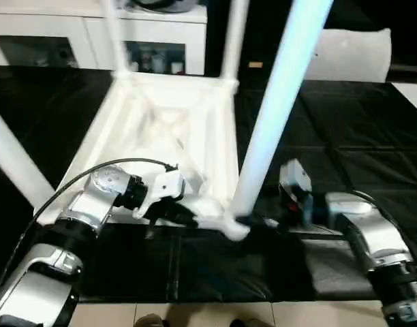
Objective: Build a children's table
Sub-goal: Rotate leg to tighten
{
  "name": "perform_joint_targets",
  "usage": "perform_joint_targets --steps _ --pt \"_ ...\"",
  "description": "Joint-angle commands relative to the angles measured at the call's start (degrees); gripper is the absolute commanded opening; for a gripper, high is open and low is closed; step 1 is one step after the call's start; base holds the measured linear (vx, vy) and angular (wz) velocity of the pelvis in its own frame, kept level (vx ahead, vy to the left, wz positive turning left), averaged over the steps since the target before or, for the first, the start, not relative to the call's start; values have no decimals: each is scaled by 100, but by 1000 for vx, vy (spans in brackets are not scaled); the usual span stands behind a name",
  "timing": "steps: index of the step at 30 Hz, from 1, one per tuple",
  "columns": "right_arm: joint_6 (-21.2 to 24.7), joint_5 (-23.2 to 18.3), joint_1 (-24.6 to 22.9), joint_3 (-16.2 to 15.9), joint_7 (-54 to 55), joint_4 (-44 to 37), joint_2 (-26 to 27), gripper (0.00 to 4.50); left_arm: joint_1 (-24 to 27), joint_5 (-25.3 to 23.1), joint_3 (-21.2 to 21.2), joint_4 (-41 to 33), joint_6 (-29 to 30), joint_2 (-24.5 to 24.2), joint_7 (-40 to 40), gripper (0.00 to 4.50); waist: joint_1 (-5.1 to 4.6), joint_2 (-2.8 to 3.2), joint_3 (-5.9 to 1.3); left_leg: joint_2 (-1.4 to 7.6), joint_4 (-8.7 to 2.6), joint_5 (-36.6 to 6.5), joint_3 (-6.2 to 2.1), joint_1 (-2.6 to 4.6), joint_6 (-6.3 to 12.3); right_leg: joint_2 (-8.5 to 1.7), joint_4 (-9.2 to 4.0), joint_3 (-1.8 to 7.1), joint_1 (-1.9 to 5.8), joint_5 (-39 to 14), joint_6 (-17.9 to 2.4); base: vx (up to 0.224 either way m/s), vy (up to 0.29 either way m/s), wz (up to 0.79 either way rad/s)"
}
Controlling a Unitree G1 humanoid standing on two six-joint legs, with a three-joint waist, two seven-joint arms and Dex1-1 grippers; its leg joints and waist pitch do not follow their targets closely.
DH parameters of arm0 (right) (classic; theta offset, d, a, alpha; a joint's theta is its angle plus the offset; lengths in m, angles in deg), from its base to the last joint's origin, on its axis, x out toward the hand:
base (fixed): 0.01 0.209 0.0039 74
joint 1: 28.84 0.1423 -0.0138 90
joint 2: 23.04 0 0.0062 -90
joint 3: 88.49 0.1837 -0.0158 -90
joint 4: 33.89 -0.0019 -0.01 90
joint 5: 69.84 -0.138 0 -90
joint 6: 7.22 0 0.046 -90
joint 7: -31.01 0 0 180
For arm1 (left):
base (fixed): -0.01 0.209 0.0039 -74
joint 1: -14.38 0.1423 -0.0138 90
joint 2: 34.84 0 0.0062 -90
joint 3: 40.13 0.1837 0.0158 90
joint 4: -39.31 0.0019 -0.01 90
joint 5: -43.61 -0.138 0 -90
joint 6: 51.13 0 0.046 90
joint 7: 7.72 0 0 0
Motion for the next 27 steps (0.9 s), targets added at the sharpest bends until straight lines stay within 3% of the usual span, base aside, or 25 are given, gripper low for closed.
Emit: perform_joint_targets --steps 1,12,17,22,25,27 --pt "-24 -131 177 -62 -324 15 -78 339 -282 80 138 -72 -262 113 -393 0 3 -40 -397 364 -405 -961 -57 79 365 -437 -403 380 330 -1746 -1082 0 0 0" --pt "-14 -171 352 -228 -829 215 -52 244 -413 59 215 177 -515 184 -642 0 111 -65 -424 365 -388 -615 -50 64 422 -439 -316 381 344 -1175 -1231 0 0 0" --pt "99 -224 365 -280 -937 200 -53 209 -450 74 240 245 -535 180 -668 0 115 -69 -412 361 -396 -697 -54 61 379 -443 -344 378 349 -1403 -1152 0 0 0" --pt "426 -353 323 -245 -796 70 24 203 -462 83 169 285 -434 194 -603 0 115 -66 -403 359 -403 -728 -59 62 346 -435 -362 375 345 -1547 -1086 0 0 0" --pt "865 -372 305 -129 -113 -93 289 202 -457 -150 131 280 -350 248 7 0 103 -36 -398 367 -417 -746 -70 69 303 -428 -361 377 331 -1541 -1068 0 0 0" --pt "908 -181 251 -136 426 -203 502 202 -407 -251 107 168 -73 345 411 0 84 -45 -373 343 -424 -984 -72 88 178 -450 -428 378 318 -1972 -954 0 0 0"
